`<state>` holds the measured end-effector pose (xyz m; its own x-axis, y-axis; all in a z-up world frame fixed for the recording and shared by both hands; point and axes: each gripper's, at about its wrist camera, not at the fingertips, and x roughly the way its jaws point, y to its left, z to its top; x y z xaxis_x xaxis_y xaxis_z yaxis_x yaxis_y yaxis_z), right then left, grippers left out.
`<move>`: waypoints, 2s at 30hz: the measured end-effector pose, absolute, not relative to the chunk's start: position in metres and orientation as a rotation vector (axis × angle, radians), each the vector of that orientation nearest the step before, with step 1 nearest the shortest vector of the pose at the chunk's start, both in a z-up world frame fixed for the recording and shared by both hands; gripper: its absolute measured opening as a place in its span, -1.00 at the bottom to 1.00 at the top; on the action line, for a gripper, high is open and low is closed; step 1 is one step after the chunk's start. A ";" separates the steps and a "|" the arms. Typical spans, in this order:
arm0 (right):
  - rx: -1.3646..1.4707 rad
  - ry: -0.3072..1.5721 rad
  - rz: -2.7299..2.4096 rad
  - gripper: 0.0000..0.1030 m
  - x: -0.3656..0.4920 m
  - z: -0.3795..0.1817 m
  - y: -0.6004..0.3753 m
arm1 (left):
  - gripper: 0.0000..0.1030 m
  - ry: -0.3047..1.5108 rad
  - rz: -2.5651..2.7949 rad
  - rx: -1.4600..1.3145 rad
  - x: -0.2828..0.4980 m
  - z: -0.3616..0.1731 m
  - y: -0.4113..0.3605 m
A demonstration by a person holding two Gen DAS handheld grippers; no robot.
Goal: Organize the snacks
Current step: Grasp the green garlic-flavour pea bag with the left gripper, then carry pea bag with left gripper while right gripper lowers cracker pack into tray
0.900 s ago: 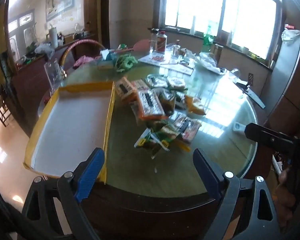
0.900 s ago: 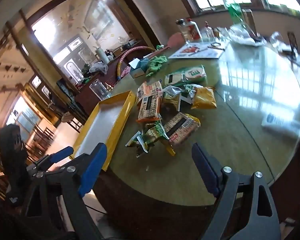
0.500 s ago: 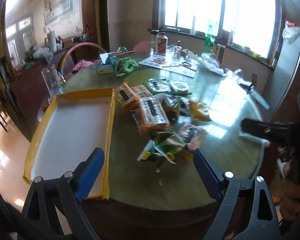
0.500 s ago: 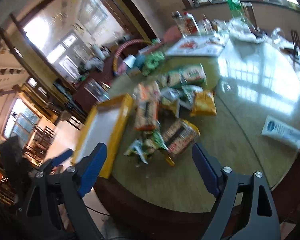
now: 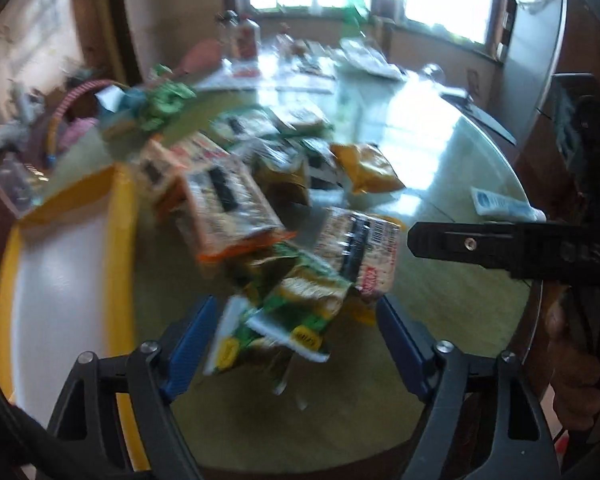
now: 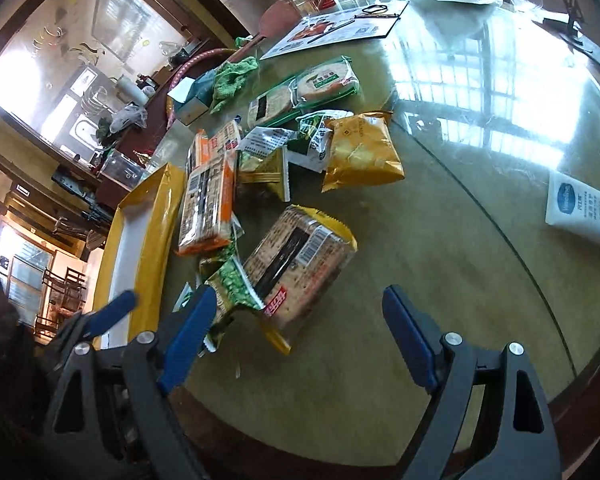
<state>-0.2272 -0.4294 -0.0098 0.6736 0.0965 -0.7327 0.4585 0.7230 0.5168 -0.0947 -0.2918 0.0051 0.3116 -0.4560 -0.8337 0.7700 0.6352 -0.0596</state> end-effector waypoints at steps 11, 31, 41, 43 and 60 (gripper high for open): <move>0.777 0.878 -0.253 0.66 -0.229 -0.025 -0.435 | -0.28 1.036 -0.860 0.377 -0.092 -0.021 -0.301; 0.444 0.988 -0.506 0.71 -0.147 -0.039 -0.372 | -0.30 0.844 -0.711 -0.108 -0.086 0.043 -0.168; 0.340 1.031 -0.507 0.54 -0.188 -0.044 -0.384 | -0.30 0.886 -0.579 -0.161 -0.066 0.029 -0.132; 0.342 1.032 -0.519 0.56 -0.192 -0.042 -0.386 | -0.30 0.901 -0.563 -0.174 -0.064 0.027 -0.127; 0.411 0.758 -0.353 0.34 -0.210 0.022 -0.353 | -0.29 0.914 -0.398 -0.206 -0.044 0.019 -0.082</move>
